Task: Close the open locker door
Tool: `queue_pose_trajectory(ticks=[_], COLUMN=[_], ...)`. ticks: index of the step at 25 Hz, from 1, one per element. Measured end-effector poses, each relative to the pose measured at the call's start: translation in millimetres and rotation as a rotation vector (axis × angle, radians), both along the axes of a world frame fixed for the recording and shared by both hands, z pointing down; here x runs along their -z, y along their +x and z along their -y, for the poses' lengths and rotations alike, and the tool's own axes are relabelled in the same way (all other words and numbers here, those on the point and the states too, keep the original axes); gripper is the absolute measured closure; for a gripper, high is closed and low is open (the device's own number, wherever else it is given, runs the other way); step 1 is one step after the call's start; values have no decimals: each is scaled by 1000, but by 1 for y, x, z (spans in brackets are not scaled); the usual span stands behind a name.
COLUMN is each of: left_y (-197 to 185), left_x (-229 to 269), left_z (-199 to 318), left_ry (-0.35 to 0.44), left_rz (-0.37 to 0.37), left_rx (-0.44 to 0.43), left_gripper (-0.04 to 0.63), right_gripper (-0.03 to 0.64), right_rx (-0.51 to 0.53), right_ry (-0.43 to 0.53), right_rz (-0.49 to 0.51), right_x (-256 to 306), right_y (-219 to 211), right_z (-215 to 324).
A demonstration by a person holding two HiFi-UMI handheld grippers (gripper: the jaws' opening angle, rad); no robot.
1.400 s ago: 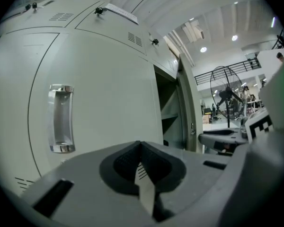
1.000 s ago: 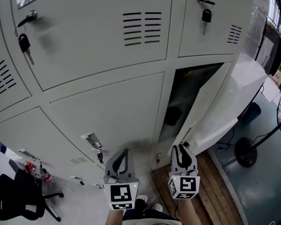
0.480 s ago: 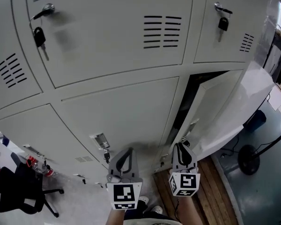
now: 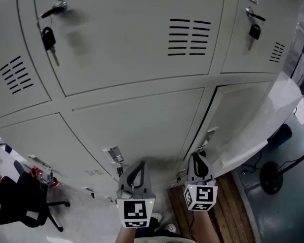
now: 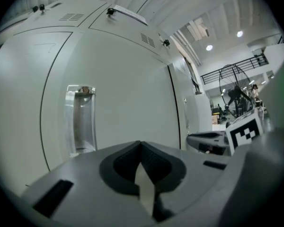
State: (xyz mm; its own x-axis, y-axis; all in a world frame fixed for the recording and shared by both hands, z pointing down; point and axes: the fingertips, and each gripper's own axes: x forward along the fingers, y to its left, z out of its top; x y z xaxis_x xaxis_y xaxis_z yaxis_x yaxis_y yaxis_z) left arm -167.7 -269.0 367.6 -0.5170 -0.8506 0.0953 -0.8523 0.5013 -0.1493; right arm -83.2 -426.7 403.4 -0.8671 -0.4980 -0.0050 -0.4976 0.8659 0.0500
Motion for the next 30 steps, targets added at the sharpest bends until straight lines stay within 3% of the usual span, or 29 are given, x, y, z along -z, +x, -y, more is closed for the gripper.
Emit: queue_pose_trajectory(ticks=[22,30], left_y=[-10,-6], left_x=[-2,2], left_z=[0,6], left_ry=[-1,10], left_rz=[-9,-6], left_rx=[15,-2], left_gripper=[598,597], right_gripper=[581,580], right_rx=[14,84], right_ry=[-13,-15], right_rz=[11,52], right_x=[1,19], right_y=[-20,-14], right_z=[5,-6])
